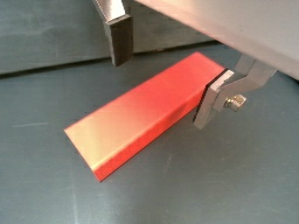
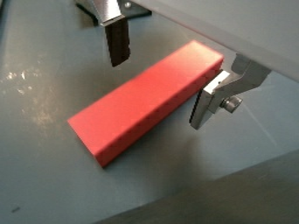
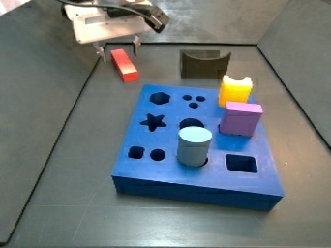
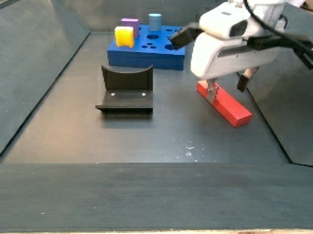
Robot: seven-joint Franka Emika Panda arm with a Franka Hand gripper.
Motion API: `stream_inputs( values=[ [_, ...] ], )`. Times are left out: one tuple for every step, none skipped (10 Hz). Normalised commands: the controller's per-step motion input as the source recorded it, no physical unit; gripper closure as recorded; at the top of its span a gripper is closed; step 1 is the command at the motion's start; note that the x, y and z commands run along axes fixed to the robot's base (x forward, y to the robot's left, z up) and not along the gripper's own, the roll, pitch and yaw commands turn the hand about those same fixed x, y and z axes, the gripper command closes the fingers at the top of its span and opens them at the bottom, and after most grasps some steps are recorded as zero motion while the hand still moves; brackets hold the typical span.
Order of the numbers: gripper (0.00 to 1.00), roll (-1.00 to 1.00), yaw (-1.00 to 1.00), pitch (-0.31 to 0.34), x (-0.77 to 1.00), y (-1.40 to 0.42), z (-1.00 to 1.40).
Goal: Pick up the rectangle object. Move up. Place the rectangle object on the fixture. Regrasp the rectangle object. Move to above the board. Insert the rectangle object.
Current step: Pick up the rectangle object.
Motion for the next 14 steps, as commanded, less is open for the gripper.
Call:
stream_inputs(
  values=[
    [0.0,0.07,0.0,-0.013,0.0,0.0,-0.68],
    [0.0,0.07,0.0,-0.036,0.0,0.0,-0.66],
    [0.0,0.05,0.0,-0.037,0.0,0.0,-0.61],
    [0.0,0.05,0.0,-0.027,0.0,0.0,-0.6],
    [0.0,0.04,0.0,-0.023,0.0,0.0,-0.56],
    [0.0,0.03,0.0,-0.027,0.0,0.0,-0.53],
    [0.0,0.04,0.0,-0.041,0.0,0.0,-0.49],
    [0.0,-0.01,0.0,0.0,0.0,0.01,0.0],
    [0.0,0.0,0.0,-0.011,-0.02,0.0,0.0],
    [0.0,0.0,0.0,-0.004,-0.01,0.0,0.0],
    [1.0,0.0,0.0,0.0,0.0,0.0,0.0],
    [1.0,0.0,0.0,0.0,0.0,0.0,0.0],
    [1.0,0.0,0.0,0.0,0.0,0.0,0.0],
    [1.0,0.0,0.0,0.0,0.0,0.0,0.0]
  ],
)
